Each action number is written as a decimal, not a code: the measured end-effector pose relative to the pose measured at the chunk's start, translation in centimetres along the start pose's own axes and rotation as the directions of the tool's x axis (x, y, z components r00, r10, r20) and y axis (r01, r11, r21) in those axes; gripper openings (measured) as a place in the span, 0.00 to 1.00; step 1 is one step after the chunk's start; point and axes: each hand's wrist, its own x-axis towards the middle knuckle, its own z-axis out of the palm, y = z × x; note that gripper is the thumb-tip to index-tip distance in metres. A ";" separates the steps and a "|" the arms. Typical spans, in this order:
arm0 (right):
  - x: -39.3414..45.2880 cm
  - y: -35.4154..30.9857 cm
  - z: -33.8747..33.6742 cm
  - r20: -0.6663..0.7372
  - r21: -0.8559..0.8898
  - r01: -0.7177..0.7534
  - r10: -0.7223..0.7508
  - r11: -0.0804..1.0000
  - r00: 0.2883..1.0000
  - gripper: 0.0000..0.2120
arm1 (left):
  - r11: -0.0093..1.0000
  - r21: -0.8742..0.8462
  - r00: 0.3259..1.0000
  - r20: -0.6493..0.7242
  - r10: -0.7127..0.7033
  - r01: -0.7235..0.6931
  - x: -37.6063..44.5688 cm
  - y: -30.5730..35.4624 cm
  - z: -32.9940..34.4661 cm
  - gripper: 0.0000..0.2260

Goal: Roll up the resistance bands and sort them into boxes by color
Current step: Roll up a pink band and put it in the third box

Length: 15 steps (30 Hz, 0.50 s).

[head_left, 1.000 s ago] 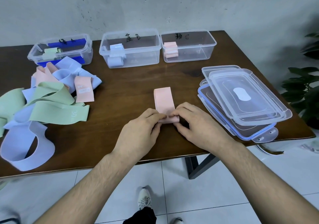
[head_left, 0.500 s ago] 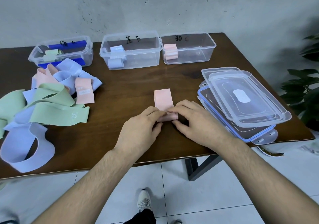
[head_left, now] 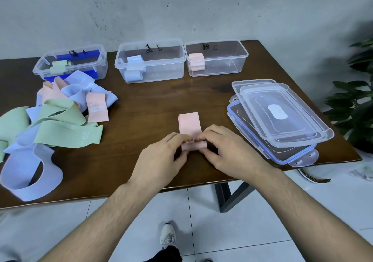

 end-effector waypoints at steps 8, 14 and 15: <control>-2.9 -1.0 0.3 -0.024 -0.021 0.059 -0.060 0.998 0.998 0.08 | 0.999 -0.026 0.998 0.027 0.048 -0.048 -2.8 1.1 -0.5 0.11; -3.4 -0.8 0.8 -0.084 -0.051 0.055 -0.060 0.997 0.995 0.11 | 0.999 -0.034 0.998 0.041 0.040 -0.039 -2.9 1.4 -0.3 0.11; -3.5 -0.9 0.8 -0.094 -0.045 0.052 -0.056 0.998 0.994 0.12 | 0.999 -0.033 0.998 0.044 0.035 -0.034 -2.9 1.3 -0.3 0.11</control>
